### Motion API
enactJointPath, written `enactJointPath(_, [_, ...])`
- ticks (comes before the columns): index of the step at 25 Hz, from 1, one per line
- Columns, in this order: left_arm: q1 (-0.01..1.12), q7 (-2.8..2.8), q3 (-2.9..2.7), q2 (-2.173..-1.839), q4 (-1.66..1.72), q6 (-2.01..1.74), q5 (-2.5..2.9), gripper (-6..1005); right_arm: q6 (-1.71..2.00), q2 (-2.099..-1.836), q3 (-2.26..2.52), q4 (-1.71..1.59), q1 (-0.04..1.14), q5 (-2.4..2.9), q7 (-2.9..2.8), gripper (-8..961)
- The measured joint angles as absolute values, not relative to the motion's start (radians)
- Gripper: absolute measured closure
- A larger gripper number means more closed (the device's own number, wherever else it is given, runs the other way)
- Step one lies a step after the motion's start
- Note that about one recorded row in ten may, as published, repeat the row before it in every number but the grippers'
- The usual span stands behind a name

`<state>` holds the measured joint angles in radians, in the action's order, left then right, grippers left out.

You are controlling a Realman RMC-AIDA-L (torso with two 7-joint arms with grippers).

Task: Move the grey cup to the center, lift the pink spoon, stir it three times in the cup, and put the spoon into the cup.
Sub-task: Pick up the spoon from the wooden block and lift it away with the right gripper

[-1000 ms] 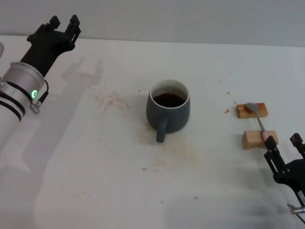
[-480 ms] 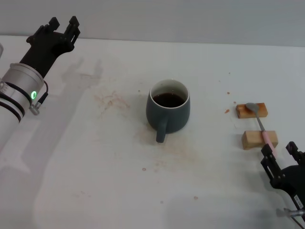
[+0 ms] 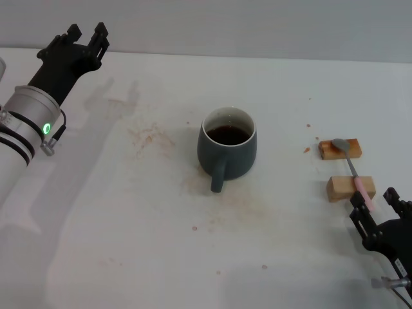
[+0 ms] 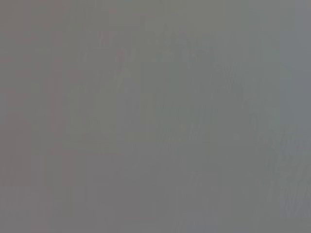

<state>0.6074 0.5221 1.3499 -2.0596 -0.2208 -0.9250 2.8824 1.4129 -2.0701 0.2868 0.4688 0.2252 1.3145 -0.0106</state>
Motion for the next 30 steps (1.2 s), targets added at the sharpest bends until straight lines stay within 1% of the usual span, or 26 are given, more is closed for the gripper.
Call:
enactJointPath(22, [0.611,0.523,1.350,-2.062,-0.221,-0.922,2.882,448,1.369,-2.072,0.296,0.434,0.250,1.321,-0.060,363])
enactJointPath(30, [0.613,0.523,1.352,-2.062,-0.221,-0.912,2.882,448,1.365,-2.072,0.298,0.434,0.250,1.323,-0.061,425])
